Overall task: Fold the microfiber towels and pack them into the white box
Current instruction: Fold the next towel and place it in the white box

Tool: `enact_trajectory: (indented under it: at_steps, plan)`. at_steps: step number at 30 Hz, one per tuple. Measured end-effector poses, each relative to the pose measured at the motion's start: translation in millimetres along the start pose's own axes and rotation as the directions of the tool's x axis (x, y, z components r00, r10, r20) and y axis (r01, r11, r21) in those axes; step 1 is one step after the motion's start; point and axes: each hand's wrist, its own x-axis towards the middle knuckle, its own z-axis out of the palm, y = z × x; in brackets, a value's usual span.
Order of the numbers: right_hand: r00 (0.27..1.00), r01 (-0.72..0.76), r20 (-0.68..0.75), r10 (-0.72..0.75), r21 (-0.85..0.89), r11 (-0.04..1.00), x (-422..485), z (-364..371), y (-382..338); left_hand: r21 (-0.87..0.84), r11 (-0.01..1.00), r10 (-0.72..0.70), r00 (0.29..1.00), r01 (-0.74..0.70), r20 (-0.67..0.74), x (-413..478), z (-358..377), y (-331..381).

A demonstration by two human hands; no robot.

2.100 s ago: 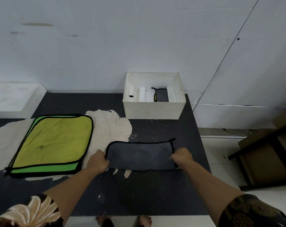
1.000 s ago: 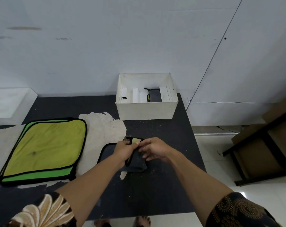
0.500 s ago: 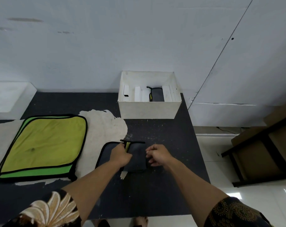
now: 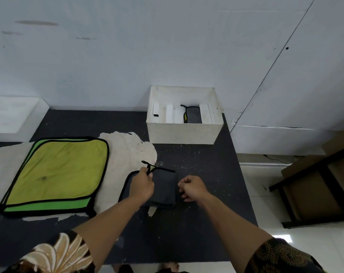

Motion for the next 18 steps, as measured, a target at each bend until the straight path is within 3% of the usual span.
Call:
enact_trajectory:
  at_steps: [3,5,10,13,18]
  plan:
    - [1.000,-0.018,-0.008,0.018,-0.004,1.000,0,-1,2,-0.022,0.997,0.071,0.991,-0.074,-0.109,-1,-6,-5]
    - [1.000,-0.026,-0.012,0.026,-0.011,1.000,-1,-2,4,-0.007,0.999,0.049,0.990,-0.051,-0.130,4,-14,-13]
    - [0.999,-0.039,0.011,0.040,-0.062,0.997,-3,2,6,0.221,0.964,-0.170,0.980,0.145,0.099,16,-32,-55]
    - [0.999,-0.040,0.027,0.043,-0.088,0.995,-3,6,7,0.189,0.975,-0.152,0.975,0.120,0.165,19,-33,-61]
    - [0.998,0.058,0.039,-0.051,-0.210,0.976,-3,16,8,0.077,0.995,-0.065,0.997,0.062,0.035,23,-36,-58]
